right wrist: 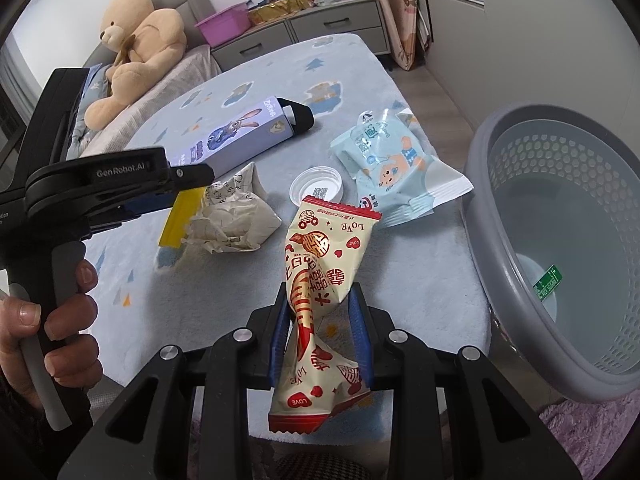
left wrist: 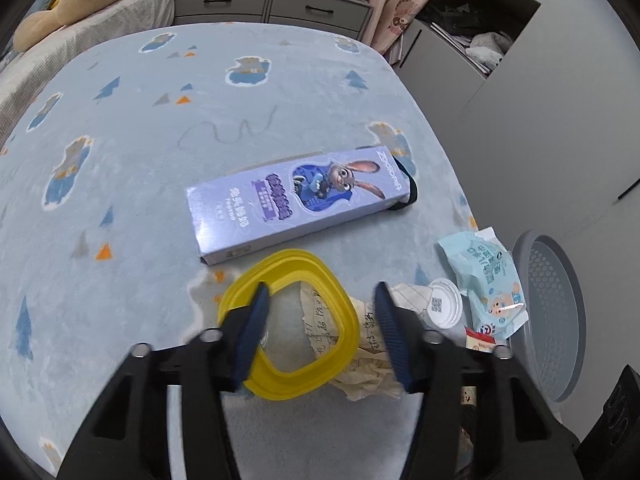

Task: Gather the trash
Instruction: 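Grasp the yellow plastic lid with the left gripper while the right holds the wrapper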

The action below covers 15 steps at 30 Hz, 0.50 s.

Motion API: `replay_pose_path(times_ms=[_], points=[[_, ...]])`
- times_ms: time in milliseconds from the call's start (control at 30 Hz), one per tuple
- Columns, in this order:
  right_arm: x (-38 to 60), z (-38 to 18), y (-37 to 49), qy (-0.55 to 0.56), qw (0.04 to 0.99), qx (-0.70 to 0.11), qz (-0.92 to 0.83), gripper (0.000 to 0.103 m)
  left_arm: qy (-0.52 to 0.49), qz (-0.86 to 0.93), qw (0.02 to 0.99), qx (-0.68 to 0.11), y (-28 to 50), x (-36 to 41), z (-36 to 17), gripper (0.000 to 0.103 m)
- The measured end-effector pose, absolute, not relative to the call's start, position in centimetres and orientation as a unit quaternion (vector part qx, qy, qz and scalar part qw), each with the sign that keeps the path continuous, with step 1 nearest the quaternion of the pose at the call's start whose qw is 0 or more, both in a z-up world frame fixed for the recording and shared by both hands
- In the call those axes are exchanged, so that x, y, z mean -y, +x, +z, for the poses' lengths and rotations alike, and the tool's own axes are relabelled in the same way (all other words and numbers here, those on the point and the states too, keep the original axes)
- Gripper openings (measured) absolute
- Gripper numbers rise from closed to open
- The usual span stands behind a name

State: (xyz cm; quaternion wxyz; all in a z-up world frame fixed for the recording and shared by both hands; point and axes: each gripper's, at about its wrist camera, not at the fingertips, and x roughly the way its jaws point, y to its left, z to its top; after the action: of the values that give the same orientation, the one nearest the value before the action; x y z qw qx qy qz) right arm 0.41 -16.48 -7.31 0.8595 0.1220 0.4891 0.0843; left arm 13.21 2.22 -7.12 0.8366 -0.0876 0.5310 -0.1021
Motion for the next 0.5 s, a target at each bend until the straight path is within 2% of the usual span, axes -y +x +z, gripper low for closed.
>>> replay_pose_path(times_ms=[33,100,167,500], points=[[16.5,-7.3,0.5,0.123,0.859,-0.489,0.084,0.028,-0.09,-0.109,0.836,-0.531,13.1,-2.1,-7.1,0.036],[16.6,-7.3,0.5,0.124,0.859,-0.489,0.084,0.028,-0.093,-0.122,0.836,-0.527,12.9,-2.0,-6.9,0.018],[16.6,-7.3,0.5,0.124,0.86,-0.489,0.083,0.028,-0.09,-0.13,0.838,-0.523,12.6,-1.8,-6.5,0.006],[16.4,-6.6,0.1,0.121,0.865,-0.48,0.083,0.028,-0.094,-0.13,0.855,-0.493,10.7,-3.7,-4.4,0.005]])
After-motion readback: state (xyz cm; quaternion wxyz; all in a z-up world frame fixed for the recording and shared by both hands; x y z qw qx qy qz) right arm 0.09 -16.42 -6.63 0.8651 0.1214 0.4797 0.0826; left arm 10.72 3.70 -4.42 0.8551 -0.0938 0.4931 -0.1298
